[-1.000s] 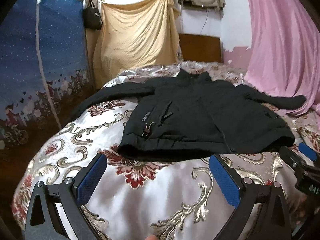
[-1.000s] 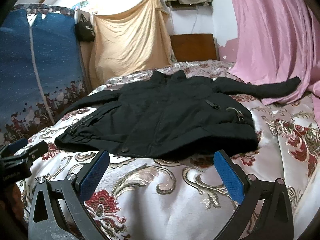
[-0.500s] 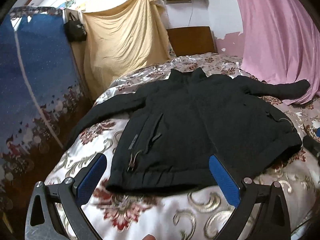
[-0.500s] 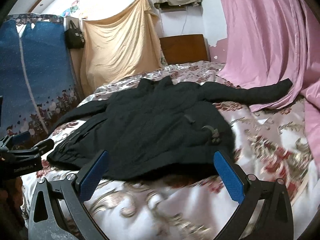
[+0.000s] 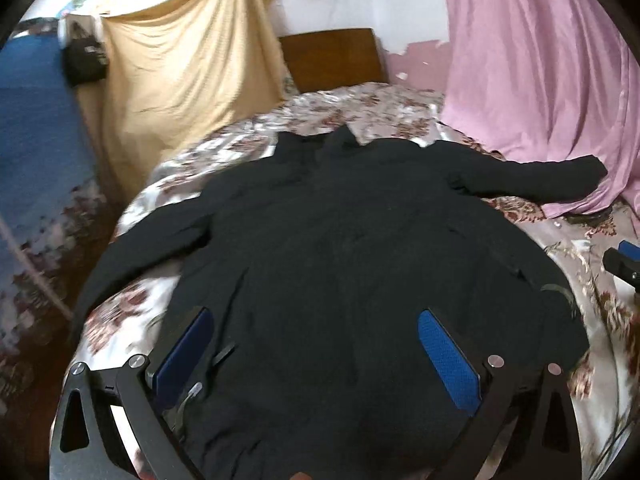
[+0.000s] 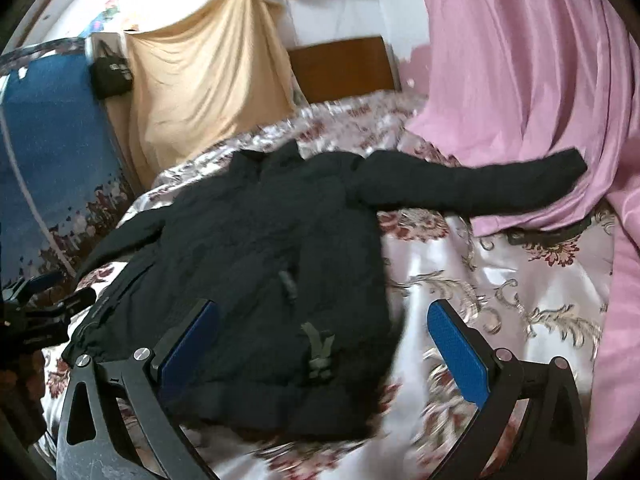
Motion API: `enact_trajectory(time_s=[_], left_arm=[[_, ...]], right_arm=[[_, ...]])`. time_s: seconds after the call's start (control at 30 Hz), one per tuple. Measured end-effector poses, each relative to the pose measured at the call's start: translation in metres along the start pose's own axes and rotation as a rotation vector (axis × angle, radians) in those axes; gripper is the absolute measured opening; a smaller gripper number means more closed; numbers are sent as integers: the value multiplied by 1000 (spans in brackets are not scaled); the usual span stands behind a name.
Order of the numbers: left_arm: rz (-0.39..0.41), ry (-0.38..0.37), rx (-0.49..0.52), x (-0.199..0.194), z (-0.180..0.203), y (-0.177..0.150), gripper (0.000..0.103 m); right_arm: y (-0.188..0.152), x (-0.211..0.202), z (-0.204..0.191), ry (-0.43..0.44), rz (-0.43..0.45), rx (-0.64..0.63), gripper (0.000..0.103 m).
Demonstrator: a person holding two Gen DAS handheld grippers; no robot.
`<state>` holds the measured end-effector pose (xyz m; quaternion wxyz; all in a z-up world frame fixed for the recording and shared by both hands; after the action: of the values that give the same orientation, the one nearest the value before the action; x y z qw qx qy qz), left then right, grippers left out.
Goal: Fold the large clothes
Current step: 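Move both tools toward the jacket, right tool toward its sleeve cuff, then grasp the sleeve cuff with the right tool and lift it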
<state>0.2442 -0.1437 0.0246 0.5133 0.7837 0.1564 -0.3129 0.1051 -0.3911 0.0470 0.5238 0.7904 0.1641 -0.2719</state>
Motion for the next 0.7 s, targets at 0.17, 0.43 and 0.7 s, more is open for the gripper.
enact_trajectory(time_s=[0.17, 0.43, 0.7], left_arm=[[-8, -72, 42, 55, 25, 41, 103], [-36, -154, 36, 158, 73, 100, 103], [-56, -198, 13, 254, 121, 170, 103]], right_arm=[[39, 32, 49, -81, -31, 63, 102], [137, 100, 161, -187, -9, 326, 102], [141, 164, 238, -111, 63, 687, 102]])
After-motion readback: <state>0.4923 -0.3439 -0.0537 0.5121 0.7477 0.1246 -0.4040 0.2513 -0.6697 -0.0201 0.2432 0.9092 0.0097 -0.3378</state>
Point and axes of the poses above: each gripper's, at about its wrist camera, not at the fingertips, and x roughly the way its jaws point, z to its right, y to its top, the point moved 5 cm from there along x, roughly the way its jaws point, and after that the axes turned 10 degrees about x, right-handed, at the moved point
